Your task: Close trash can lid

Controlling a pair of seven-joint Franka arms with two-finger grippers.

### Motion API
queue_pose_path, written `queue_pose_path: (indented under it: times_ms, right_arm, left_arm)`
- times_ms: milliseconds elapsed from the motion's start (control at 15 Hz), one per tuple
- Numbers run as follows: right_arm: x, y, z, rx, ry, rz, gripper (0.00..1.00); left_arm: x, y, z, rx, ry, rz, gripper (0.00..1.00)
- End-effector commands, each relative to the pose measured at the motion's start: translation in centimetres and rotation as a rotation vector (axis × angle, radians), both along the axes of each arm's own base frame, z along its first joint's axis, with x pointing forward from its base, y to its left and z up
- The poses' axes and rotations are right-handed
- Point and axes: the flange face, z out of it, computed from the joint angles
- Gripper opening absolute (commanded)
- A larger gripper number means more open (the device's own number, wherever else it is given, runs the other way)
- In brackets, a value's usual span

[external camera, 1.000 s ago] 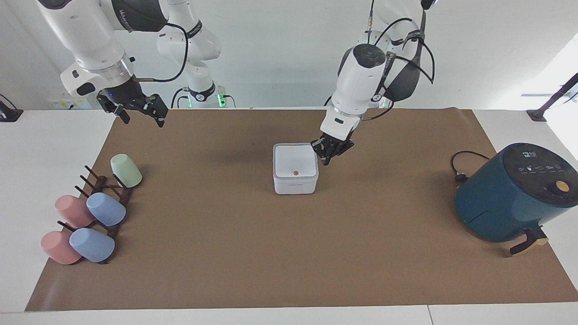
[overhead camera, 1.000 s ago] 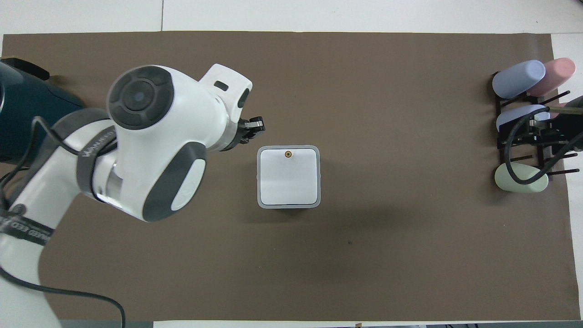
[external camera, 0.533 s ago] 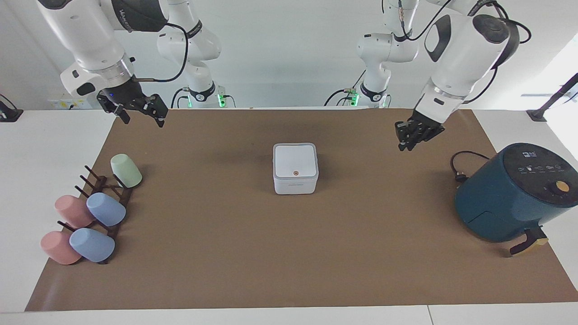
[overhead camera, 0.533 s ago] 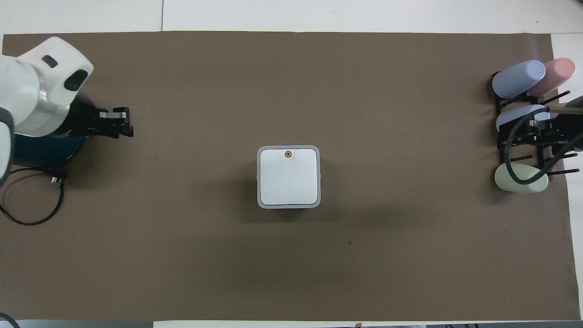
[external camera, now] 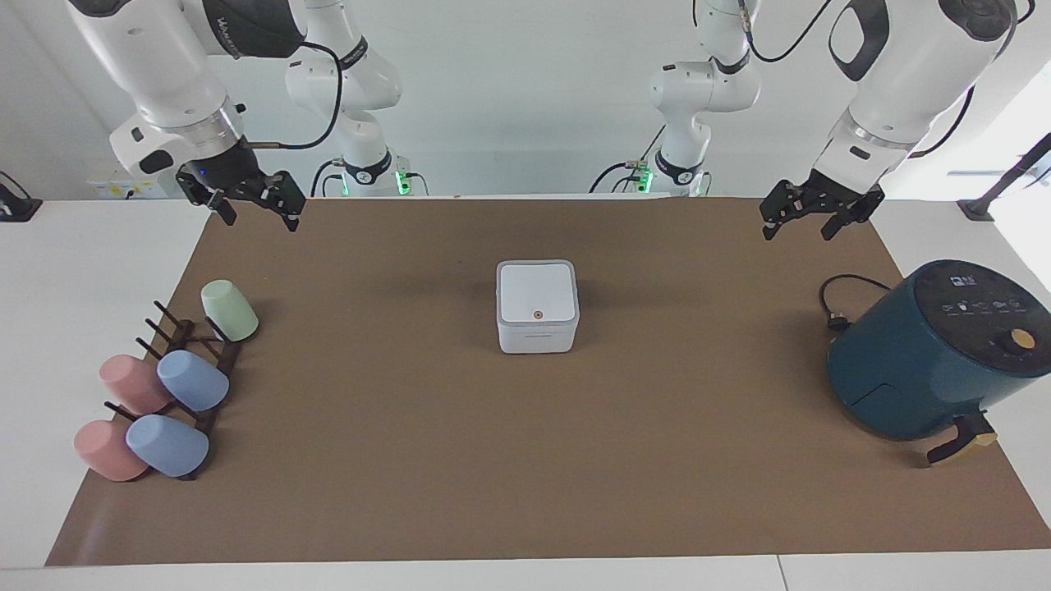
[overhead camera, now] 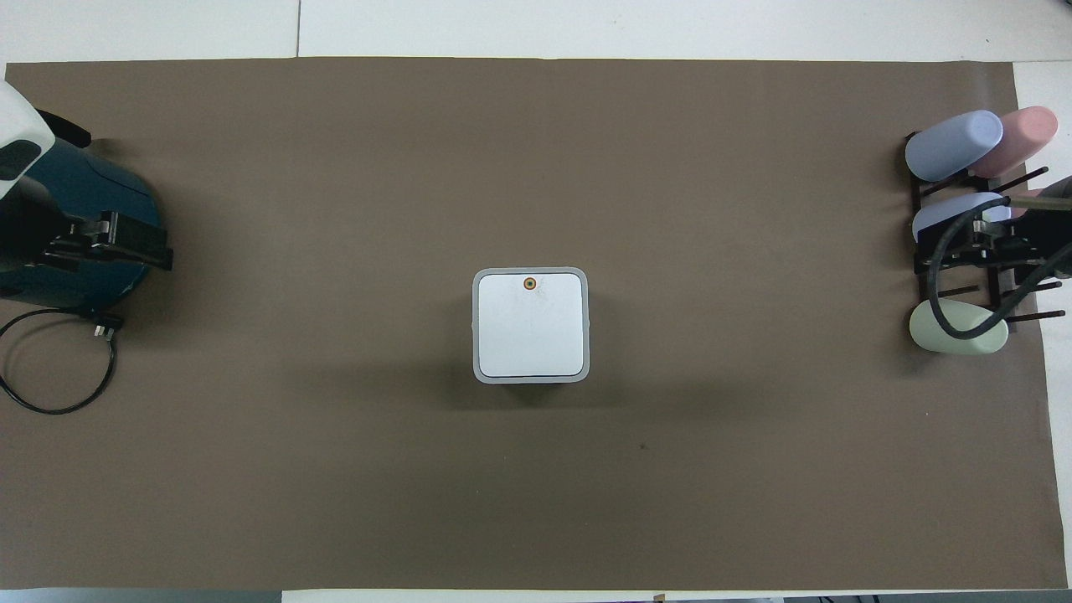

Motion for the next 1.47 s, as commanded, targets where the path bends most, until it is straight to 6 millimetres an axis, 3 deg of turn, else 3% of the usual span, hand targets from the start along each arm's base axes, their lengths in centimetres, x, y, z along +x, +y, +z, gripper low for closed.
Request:
queue_pose_path:
  times_ms: [0, 67, 267, 600, 733, 1400]
  right_arm:
    - [-0.4, -0.3, 0.1, 0.005, 0.003, 0.015, 1.0]
    - [-0.5, -0.3, 0.2, 0.005, 0.001, 0.015, 1.0]
    - [-0.5, -0.3, 0.2, 0.006, 0.001, 0.015, 1.0]
    - [-0.4, -0.3, 0.1, 0.006, 0.003, 0.015, 1.0]
    - [-0.5, -0.3, 0.2, 0.005, 0.001, 0.015, 1.0]
    - [-0.5, -0.3, 0.2, 0.005, 0.001, 0.015, 1.0]
  left_arm:
    - [-1.3, 0.4, 1.0, 0.03, 0.057, -0.011, 1.0]
    - [-2.0, 0.2, 1.3, 0.031, 0.057, -0.017, 1.0]
    - [-3.1, 0.3, -0.5, 0.032, 0.062, -0.014, 1.0]
    - [-1.0, 0.6, 0.0, 0.016, 0.003, -0.002, 1.0]
    - [-1.0, 0.2, 1.5, 0.011, 0.01, -0.011, 1.0]
    - [-1.2, -0.1, 1.5, 0.022, 0.004, -0.025, 1.0]
